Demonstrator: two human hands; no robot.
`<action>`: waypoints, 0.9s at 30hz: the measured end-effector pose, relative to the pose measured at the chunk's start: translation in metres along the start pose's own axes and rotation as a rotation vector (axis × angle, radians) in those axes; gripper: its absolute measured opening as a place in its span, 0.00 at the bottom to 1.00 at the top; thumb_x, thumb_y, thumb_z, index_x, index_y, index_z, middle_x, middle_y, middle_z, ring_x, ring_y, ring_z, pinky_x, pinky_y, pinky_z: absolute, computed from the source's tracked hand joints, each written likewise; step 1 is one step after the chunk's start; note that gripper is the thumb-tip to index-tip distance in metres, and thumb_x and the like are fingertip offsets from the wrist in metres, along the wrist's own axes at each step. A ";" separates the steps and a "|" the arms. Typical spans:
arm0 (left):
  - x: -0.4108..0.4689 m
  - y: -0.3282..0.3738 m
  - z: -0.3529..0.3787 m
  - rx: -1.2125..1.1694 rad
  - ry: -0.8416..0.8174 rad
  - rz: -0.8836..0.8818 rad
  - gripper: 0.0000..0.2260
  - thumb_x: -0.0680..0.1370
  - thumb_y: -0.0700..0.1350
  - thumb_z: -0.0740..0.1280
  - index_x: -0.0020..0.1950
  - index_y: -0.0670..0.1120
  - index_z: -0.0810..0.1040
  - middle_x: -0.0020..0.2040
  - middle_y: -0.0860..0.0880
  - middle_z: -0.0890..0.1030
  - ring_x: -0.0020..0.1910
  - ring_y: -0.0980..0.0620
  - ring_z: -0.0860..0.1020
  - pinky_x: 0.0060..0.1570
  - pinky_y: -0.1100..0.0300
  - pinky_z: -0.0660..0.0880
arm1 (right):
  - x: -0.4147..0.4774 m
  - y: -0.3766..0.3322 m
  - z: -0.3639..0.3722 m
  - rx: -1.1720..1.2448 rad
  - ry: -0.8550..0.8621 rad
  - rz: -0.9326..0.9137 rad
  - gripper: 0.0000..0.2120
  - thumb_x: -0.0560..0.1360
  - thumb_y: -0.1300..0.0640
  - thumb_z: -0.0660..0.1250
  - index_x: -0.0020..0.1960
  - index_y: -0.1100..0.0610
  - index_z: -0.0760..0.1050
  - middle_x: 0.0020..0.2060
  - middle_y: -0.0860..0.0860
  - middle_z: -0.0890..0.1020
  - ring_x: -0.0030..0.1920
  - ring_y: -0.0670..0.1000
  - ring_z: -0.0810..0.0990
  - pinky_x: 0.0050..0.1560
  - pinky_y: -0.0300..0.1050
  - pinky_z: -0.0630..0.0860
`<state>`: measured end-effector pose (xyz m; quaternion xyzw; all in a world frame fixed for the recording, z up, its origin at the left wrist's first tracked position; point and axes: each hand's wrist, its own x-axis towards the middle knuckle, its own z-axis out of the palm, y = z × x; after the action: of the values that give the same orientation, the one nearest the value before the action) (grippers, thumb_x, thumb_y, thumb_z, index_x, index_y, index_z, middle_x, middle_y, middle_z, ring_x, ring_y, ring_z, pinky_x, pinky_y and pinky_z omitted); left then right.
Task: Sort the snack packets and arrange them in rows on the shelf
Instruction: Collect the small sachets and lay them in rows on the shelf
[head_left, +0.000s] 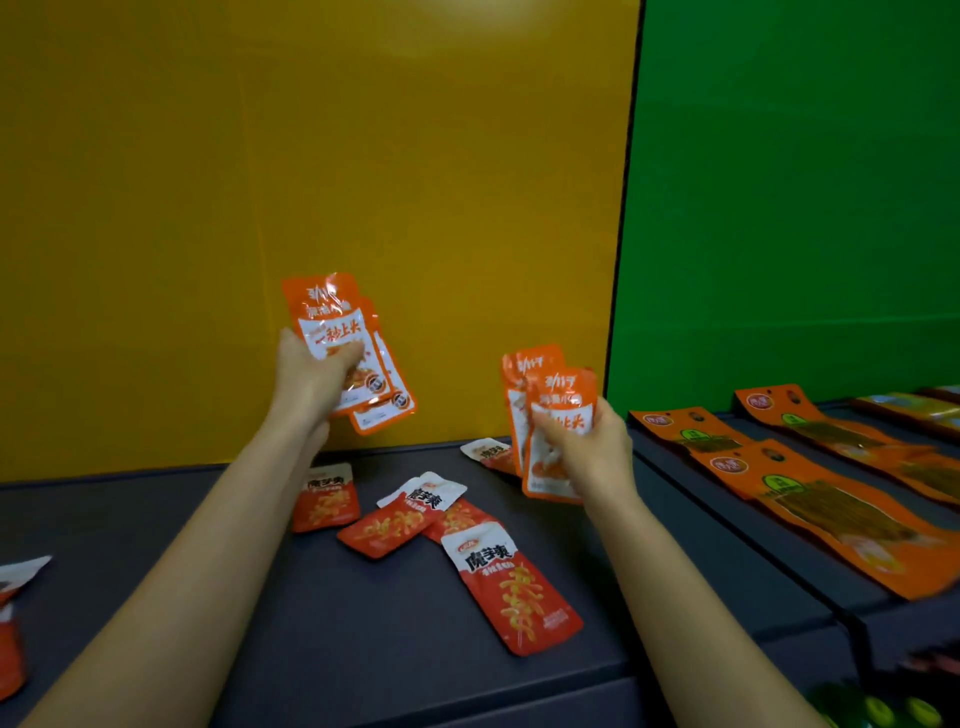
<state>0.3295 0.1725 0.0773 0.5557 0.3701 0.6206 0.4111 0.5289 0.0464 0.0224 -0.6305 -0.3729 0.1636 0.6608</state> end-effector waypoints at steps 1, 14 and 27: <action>-0.009 0.011 0.000 -0.043 -0.049 -0.006 0.16 0.75 0.34 0.66 0.63 0.37 0.70 0.53 0.43 0.79 0.44 0.49 0.80 0.37 0.60 0.76 | -0.003 -0.006 -0.005 0.063 0.008 0.017 0.11 0.71 0.55 0.72 0.52 0.54 0.75 0.49 0.53 0.83 0.49 0.53 0.82 0.52 0.49 0.78; -0.162 0.035 0.073 -0.279 -0.782 -0.383 0.06 0.77 0.36 0.62 0.49 0.44 0.77 0.44 0.45 0.84 0.39 0.50 0.83 0.39 0.54 0.81 | -0.109 -0.016 -0.158 0.269 0.159 0.158 0.07 0.74 0.57 0.67 0.52 0.55 0.77 0.43 0.51 0.85 0.43 0.53 0.84 0.46 0.47 0.79; -0.314 0.035 0.268 -0.232 -1.063 -0.358 0.16 0.76 0.37 0.66 0.63 0.43 0.71 0.55 0.41 0.81 0.49 0.45 0.81 0.49 0.49 0.78 | -0.152 0.017 -0.394 0.196 0.468 0.201 0.08 0.75 0.57 0.67 0.53 0.57 0.76 0.40 0.53 0.84 0.37 0.53 0.84 0.39 0.46 0.78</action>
<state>0.6067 -0.1300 0.0171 0.6714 0.1300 0.2131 0.6978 0.7071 -0.3350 -0.0088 -0.6180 -0.1280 0.1138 0.7673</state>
